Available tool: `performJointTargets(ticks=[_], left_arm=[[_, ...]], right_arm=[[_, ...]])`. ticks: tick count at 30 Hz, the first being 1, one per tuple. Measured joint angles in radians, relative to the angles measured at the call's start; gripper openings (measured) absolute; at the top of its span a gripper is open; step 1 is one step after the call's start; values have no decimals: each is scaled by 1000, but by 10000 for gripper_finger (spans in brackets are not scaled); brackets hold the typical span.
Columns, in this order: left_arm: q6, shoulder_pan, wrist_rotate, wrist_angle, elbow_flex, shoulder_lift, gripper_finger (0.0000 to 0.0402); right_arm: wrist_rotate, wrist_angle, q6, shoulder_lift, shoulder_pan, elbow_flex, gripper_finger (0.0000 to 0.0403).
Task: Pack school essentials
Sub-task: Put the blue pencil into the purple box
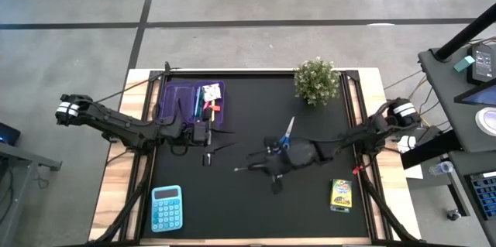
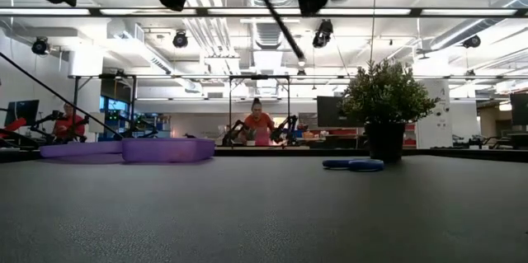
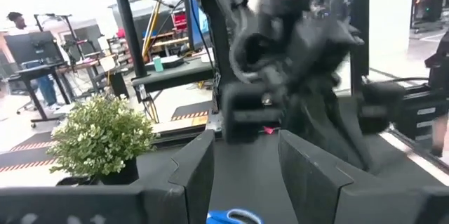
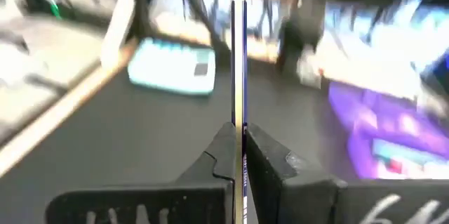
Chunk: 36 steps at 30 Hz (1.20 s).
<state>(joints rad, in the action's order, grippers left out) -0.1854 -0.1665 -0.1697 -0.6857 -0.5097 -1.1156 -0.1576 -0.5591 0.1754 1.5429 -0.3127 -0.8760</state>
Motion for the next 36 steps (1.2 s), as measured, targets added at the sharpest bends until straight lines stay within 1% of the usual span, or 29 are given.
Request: performJointTargets(ticks=[2, 3, 5, 7, 9, 12, 16, 21, 24, 27, 29, 31, 34, 36], left_arm=[[0, 0, 6, -17, 9, 0, 140], [0, 0, 7, -18, 11, 0, 140], [16, 0, 10, -19, 11, 0, 140], [23, 0, 27, -39, 8, -10, 140], [23, 1, 63, -93, 6, -30, 140], [26, 1, 133, -217, 6, -78, 140], [25, 0, 206, -300, 3, -143, 140], [24, 2, 221, -417, -20, -218, 139], [24, 2, 220, -477, -29, -257, 132], [24, 5, 210, -482, -36, -278, 117], [23, 6, 185, -482, -39, -284, 100], [23, 6, 165, -482, -41, -287, 75], [23, 9, 161, -482, -41, -286, 25], [22, 10, 157, -482, -41, -286, 10]], right_arm=[[66, -111, 28, -18, 18, 28, 11], [81, -162, 33, -23, 26, 39, 11], [88, -256, 34, -24, 43, 53, 11], [82, -308, 28, -25, 63, 53, 11], [76, -323, 27, -21, 86, 47, 11], [73, -320, 8, -3, 116, 33, 11], [76, -323, 1, -2, 139, 23, 11], [79, -320, 1, -3, 151, 23, 11], [79, -318, 9, -3, 156, 23, 11], [80, -313, 9, -3, 161, 23, 11], [79, -312, 12, -3, 162, 23, 11], [78, -313, 24, -3, 162, 23, 11], [78, -309, 36, -3, 162, 23, 12], [79, -309, 34, -3, 163, 23, 15]])
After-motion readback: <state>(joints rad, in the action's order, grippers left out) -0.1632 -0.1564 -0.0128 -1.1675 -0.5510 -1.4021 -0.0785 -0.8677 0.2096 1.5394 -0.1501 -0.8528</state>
